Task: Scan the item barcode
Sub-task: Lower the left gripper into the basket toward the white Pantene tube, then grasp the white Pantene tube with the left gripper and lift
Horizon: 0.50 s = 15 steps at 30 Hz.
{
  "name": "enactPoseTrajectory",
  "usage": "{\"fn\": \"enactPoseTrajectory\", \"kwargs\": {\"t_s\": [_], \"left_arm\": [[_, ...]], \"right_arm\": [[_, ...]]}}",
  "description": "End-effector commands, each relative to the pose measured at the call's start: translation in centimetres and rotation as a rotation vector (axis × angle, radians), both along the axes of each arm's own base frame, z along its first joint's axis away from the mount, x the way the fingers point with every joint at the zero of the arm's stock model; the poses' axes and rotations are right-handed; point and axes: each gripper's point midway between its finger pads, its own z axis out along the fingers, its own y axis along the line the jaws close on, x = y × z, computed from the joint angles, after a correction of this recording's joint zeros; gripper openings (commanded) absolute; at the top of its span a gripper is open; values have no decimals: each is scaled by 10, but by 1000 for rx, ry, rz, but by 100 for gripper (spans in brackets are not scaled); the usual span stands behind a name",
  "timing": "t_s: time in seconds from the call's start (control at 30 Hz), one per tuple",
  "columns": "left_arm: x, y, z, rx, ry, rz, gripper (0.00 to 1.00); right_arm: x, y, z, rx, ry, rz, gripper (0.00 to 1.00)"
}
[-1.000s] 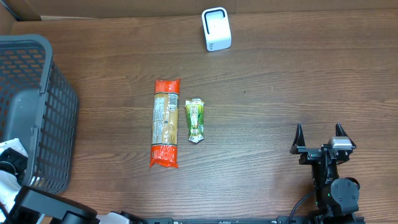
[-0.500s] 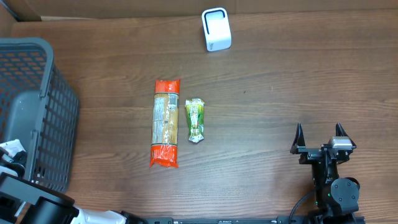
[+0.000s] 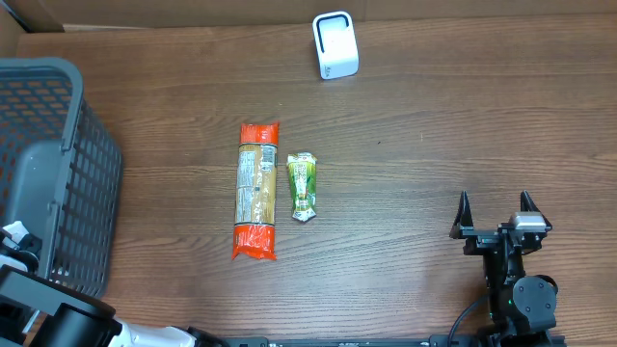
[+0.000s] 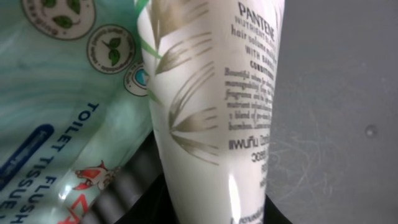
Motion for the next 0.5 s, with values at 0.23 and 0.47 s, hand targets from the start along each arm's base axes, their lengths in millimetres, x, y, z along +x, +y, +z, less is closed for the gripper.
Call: {"fn": "enactPoseTrajectory", "kwargs": {"t_s": [0.23,0.47], "left_arm": [[11,-22,-10,-171,50,-20,4],[21,-4,29,-152,39,-22,4]], "right_arm": [[0,1,-2,-3,-4,4,100],[0,1,-2,-3,-4,4,100]]}}
